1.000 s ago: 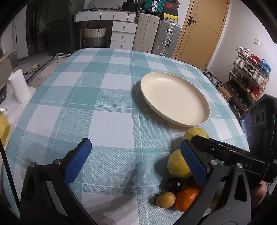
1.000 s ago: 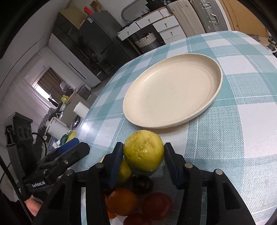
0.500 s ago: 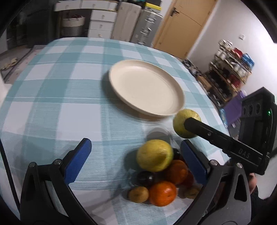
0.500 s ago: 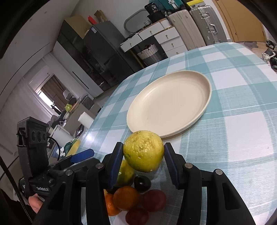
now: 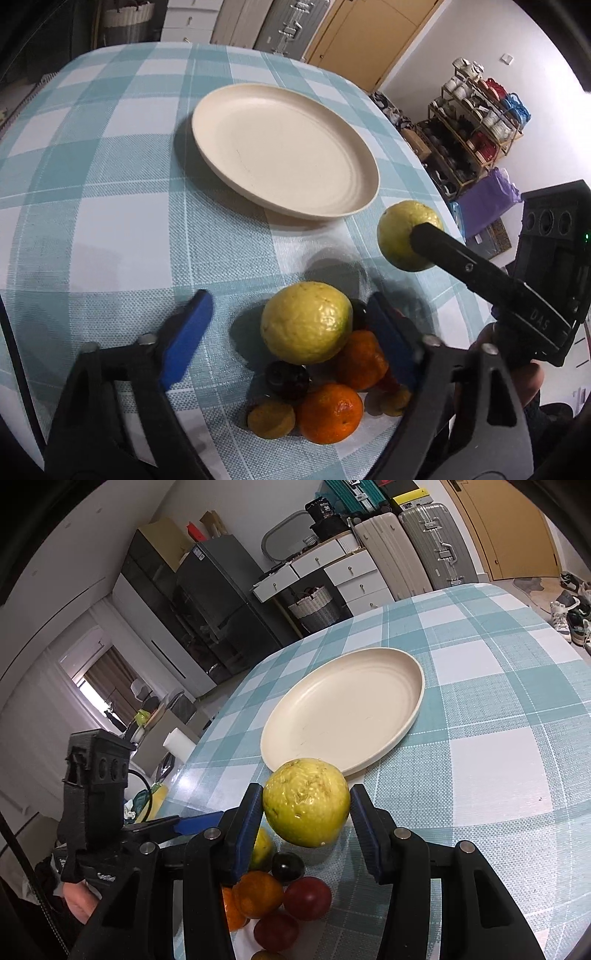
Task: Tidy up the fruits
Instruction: 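Lift the yellow citrus with the right gripper while the left gripper grasps the green lemon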
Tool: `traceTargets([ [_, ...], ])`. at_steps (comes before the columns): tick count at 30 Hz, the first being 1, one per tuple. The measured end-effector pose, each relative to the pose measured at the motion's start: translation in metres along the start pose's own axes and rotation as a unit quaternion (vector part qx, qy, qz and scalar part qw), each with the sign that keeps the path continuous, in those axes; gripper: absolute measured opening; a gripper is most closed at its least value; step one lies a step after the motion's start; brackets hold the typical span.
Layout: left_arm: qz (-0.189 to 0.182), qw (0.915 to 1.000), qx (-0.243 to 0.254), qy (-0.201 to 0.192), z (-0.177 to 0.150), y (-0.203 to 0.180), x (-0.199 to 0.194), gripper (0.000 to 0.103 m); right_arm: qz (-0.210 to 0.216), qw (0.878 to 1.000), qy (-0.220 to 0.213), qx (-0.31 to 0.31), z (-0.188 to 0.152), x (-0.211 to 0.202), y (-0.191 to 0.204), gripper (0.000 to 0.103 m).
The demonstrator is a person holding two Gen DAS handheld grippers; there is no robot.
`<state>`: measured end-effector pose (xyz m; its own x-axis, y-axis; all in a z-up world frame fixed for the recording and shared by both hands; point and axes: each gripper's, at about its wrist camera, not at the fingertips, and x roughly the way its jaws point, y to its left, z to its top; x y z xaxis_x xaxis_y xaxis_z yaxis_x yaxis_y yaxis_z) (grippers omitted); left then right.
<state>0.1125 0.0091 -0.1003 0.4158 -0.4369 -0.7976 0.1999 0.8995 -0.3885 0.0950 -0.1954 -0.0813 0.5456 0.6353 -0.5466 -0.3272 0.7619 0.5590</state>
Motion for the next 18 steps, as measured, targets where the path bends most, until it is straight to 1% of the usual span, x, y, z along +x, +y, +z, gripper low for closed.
traceTargets([
  [1,-0.006,1.0,0.002,0.004,0.0,-0.001,0.002,0.067,0.001,1.0,0.0,0.0,0.0,0.0,0.0,0.049],
  [2,-0.014,0.9999,0.004,0.009,0.0,-0.001,0.003,0.059,0.001,1.0,0.001,0.001,-0.001,0.0,0.0,0.049],
  [3,-0.019,0.9997,0.006,0.012,-0.001,-0.001,0.004,0.054,0.001,1.0,0.001,0.0,-0.001,0.0,0.0,0.049],
  [5,-0.029,0.9993,0.008,0.022,-0.001,-0.002,0.008,0.05,0.001,1.0,0.001,0.001,-0.001,0.0,-0.001,0.049],
  [12,-0.039,0.9991,0.001,0.019,0.0,-0.001,0.006,0.049,0.0,1.0,0.0,0.0,0.0,-0.002,-0.002,0.049],
  [18,-0.045,0.9989,-0.003,0.007,0.004,0.0,-0.004,0.049,0.001,1.0,-0.005,-0.005,0.003,-0.004,-0.001,0.049],
])
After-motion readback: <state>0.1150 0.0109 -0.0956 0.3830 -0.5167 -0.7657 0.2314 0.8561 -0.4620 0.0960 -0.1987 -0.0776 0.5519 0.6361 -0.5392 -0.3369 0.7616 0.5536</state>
